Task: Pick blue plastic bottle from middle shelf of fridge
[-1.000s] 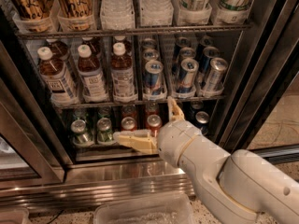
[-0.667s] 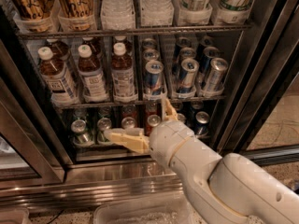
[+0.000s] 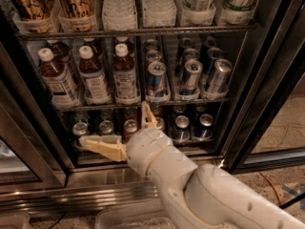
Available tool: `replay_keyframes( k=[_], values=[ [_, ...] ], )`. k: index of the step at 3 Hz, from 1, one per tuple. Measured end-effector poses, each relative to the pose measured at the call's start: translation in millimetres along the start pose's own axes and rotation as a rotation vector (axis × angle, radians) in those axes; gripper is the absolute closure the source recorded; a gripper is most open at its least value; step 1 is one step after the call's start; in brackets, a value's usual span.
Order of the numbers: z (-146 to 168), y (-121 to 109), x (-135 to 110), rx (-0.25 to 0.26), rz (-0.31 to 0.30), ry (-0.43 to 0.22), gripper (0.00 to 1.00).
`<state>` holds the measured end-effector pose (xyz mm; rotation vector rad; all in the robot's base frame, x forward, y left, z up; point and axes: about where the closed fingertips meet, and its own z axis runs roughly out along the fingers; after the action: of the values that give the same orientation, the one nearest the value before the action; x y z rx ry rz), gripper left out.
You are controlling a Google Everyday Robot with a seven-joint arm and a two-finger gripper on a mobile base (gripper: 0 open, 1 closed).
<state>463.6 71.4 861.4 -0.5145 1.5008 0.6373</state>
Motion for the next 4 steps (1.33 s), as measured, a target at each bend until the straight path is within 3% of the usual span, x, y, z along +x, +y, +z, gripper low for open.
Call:
replay_keyframes(
  k=[1,2,4],
  values=[
    [15,22,12,-0.026,0.011,-0.014,0.0],
    [27,32,23,-0.012,0.01,-0.029,0.0],
    [37,16,33,0.096,-0.019,-0.057,0.0]
  ],
)
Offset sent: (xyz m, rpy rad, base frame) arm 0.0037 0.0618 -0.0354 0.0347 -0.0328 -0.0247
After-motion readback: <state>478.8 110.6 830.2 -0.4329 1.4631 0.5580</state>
